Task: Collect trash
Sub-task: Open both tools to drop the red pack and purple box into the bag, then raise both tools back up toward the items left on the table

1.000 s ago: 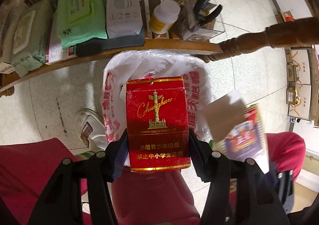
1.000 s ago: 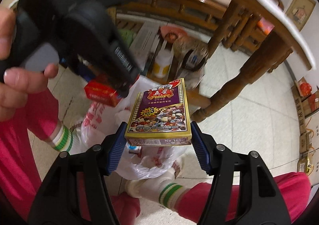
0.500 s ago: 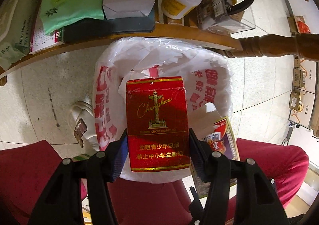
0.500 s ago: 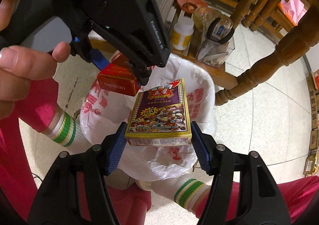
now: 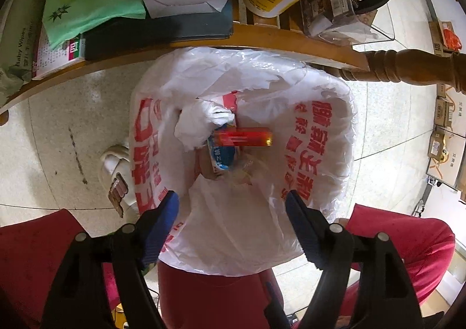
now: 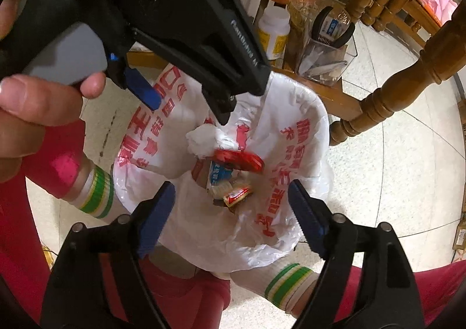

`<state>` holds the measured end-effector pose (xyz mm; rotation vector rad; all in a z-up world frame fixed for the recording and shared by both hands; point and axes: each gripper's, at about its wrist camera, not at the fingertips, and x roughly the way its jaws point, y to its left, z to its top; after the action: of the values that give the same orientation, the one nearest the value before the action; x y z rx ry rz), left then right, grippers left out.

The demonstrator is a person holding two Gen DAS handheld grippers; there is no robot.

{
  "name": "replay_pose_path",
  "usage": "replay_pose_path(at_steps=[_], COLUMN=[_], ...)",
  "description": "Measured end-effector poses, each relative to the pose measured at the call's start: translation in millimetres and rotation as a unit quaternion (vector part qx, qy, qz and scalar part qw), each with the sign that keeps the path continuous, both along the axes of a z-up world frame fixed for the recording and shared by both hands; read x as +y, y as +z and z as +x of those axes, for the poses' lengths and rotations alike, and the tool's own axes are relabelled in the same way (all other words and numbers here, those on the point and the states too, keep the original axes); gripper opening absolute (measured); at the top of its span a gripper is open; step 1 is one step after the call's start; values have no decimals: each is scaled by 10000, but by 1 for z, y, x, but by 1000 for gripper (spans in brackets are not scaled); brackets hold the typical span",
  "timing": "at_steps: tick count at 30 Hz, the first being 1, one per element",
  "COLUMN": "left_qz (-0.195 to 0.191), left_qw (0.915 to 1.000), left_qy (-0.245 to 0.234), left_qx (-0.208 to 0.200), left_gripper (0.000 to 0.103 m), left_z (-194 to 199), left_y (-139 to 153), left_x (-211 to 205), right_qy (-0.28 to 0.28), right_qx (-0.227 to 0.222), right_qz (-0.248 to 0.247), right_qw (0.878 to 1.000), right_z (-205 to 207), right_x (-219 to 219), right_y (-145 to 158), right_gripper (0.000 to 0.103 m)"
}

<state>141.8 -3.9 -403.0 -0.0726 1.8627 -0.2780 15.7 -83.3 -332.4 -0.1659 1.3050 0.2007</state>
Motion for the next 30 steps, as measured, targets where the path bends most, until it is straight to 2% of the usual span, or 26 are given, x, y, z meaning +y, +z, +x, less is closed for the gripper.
replay_pose_path(at_steps=[5, 9, 12, 15, 18, 21, 25, 30], left_qz=[192, 469, 698, 768, 619, 465, 199, 288], left_qw=[9996, 9974, 9933, 9886, 9839, 9785, 9664, 9466], left_qy=[-110, -317, -497, -643, -801, -866, -753, -601], left_qx=[-146, -454, -776, -1128, -1473, -1812, -2451, -3154], left_gripper=[75, 75, 75, 75, 76, 81, 89, 93], left_z=[-4, -13, -23, -37, -56, -62, -56, -35], left_y=[9, 27, 51, 86, 140, 192, 277, 372], left_x=[0, 2, 7, 18, 32, 47, 70, 95], right_qy=[-56, -85, -104, -114, -116, -123, -90, 52], right_qx=[-3, -85, -165, -313, -640, -1143, -2002, -2726], right_qz=[117, 200, 297, 416, 611, 742, 922, 787], right_qw=[9999, 9997, 9994, 9986, 9960, 9906, 9754, 9589], right_z=[2, 3, -2, -10, -22, -30, -33, -21], right_x=[-3, -6, -10, -14, -23, -34, -59, -83], right_y=[4, 14, 30, 56, 99, 154, 239, 324], right_gripper=[78, 78, 78, 78, 78, 87, 95, 96])
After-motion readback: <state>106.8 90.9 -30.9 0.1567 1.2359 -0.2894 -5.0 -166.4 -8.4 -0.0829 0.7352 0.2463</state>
